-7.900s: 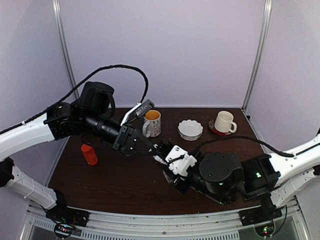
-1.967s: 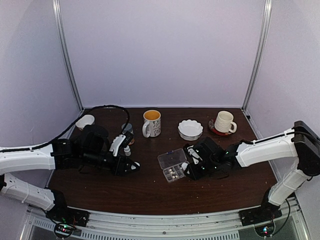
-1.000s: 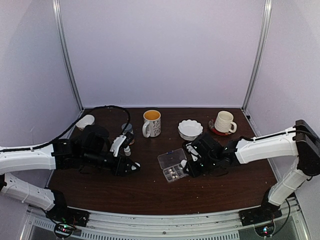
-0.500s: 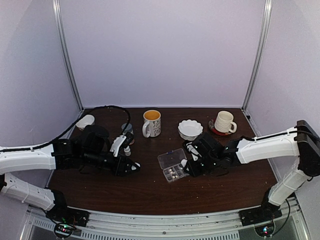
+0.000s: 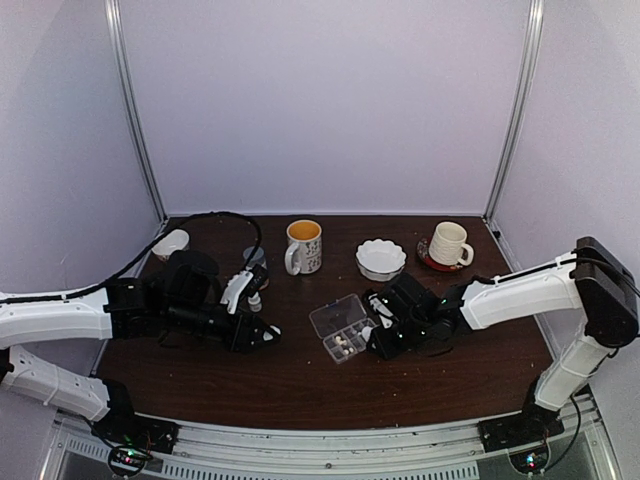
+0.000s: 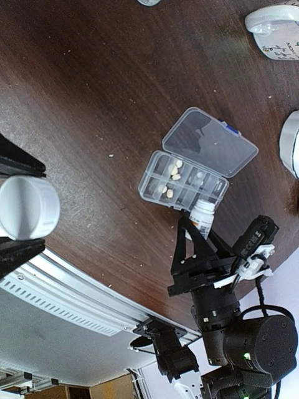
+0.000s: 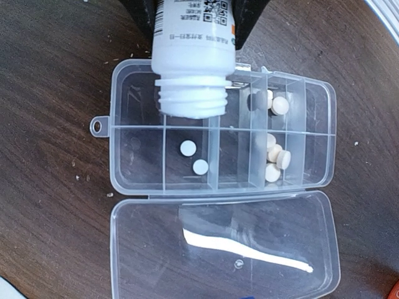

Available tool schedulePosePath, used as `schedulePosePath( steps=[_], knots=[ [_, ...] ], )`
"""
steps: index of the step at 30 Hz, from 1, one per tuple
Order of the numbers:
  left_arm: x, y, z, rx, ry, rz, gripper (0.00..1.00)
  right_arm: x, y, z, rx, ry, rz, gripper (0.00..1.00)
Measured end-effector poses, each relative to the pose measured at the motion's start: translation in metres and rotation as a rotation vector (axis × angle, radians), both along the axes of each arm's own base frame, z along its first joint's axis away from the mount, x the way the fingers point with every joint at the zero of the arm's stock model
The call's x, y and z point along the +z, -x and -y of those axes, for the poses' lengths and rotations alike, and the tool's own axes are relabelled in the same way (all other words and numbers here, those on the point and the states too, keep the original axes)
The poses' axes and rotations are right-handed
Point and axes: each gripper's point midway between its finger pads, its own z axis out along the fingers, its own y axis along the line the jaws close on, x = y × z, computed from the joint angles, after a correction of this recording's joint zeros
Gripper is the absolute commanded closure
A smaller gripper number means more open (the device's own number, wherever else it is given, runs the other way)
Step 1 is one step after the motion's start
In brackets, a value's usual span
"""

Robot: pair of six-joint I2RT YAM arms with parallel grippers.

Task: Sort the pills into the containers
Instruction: Pour the pill into the compartment of the pill container.

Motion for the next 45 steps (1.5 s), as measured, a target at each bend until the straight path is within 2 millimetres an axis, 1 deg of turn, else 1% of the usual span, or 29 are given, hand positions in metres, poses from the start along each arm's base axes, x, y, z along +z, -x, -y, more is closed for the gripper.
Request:
schedulePosePath(
  steps=[4, 10, 13, 16, 20, 23, 27, 36, 40, 43, 45],
  knots=[
    [0.0, 0.0, 0.0, 0.0, -0.001, -0.001, 1.0, 0.004, 0.001, 0.002, 0.002, 0.001, 0.004, 1.0],
    [-0.002, 0.0, 0.0, -0.001, -0.004, -0.003, 1.0, 0.027, -0.002, 0.001, 0.003, -0.039, 0.046, 1.0],
    [-0.003, 0.0, 0.0, -0.001, -0.006, -0.005, 1.0, 0.033, -0.003, -0.001, 0.004, -0.05, 0.058, 1.0],
    [-0.003, 0.0, 0.0, -0.001, -0.006, -0.005, 1.0, 0.034, -0.005, -0.004, 0.01, -0.041, 0.055, 1.0],
    [-0.003, 0.001, 0.001, -0.004, -0.005, -0.008, 1.0, 0.027, -0.01, -0.011, 0.018, -0.015, 0.039, 1.0],
    [-0.003, 0.001, 0.001, -0.006, -0.004, -0.009, 1.0, 0.02, -0.008, -0.008, 0.018, 0.008, 0.022, 1.0],
    [-0.003, 0.001, 0.001, -0.006, -0.004, -0.009, 1.0, 0.019, -0.006, -0.006, 0.021, 0.021, 0.014, 1.0],
    [-0.003, 0.001, 0.001, -0.008, -0.004, -0.01, 1.0, 0.02, -0.005, -0.004, 0.02, 0.03, 0.007, 1.0],
    [-0.006, 0.001, 0.002, -0.009, -0.011, -0.016, 1.0, 0.021, -0.004, -0.002, 0.018, 0.03, 0.004, 1.0],
    [-0.01, 0.001, 0.003, -0.012, -0.022, -0.026, 1.0, 0.026, -0.001, 0.001, 0.014, 0.017, 0.014, 1.0],
    [-0.013, 0.001, 0.003, -0.013, -0.028, -0.031, 1.0, 0.031, -0.003, -0.001, 0.013, 0.008, 0.022, 1.0]
  ],
)
